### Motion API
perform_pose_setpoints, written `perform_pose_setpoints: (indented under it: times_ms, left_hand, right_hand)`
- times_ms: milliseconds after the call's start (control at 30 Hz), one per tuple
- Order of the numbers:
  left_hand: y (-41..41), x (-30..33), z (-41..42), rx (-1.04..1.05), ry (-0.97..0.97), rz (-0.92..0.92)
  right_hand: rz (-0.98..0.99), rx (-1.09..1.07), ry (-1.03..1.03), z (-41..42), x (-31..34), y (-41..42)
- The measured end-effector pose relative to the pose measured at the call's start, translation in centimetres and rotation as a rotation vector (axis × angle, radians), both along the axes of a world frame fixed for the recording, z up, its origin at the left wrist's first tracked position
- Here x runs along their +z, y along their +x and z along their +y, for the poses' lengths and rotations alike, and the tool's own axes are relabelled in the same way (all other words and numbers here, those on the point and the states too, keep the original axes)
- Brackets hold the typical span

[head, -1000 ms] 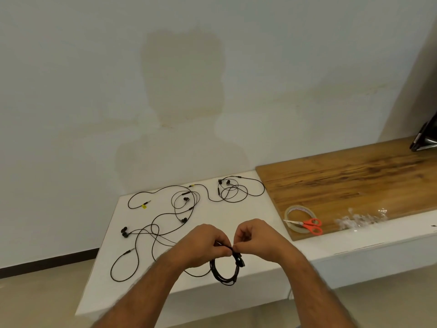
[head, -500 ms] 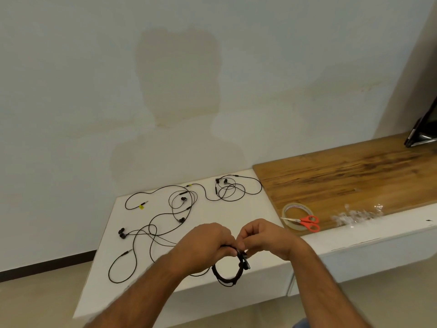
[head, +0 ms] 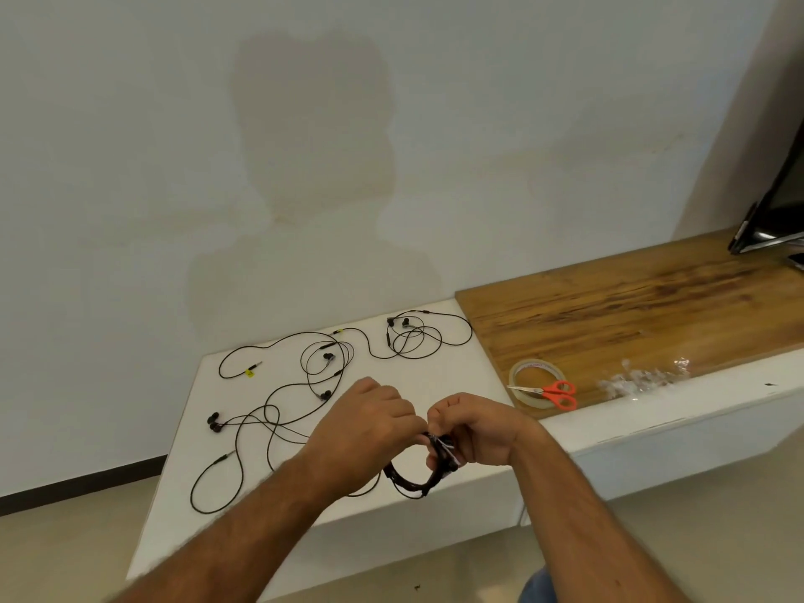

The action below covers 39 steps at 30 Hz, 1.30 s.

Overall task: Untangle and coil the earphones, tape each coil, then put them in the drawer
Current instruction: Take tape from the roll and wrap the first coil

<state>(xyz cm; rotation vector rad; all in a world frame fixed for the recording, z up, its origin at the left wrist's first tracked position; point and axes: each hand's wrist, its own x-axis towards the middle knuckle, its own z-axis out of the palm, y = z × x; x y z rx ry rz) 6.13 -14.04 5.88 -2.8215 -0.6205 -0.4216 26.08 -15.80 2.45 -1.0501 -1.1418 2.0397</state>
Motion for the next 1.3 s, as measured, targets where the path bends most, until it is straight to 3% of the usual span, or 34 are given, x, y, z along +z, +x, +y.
perform_pose_setpoints:
  times_ms: [333, 600, 800, 967, 1300]
  left_hand:
    - [0.0, 0.1, -0.7, -0.076, 0.142, -0.221]
    - [0.5, 0.3, -0.9, -0.074, 0.035, -0.234]
    - [0.3, -0.1, -0.9, 0.092, -0.221, -0.153]
    - [0.5, 0.4, -1.2, 0.266, -0.510, -0.179]
    - [0.8, 0.0, -0.6, 0.557, -0.868, -0.260]
  right_hand:
    - [0.186, 0.043, -0.067, -0.3, 0.0, -0.4]
    - [0.238, 0.088, -0.104, -0.4, -0.9, -0.9]
    - [0.107, 0.087, -0.102, -0.5, -0.6, -0.5]
    - [-0.093, -0.023, 0.065, -0.7, -0.3, -0.8]
    - [-0.229, -0.194, 0.393, -0.5, -0.8, 0.0]
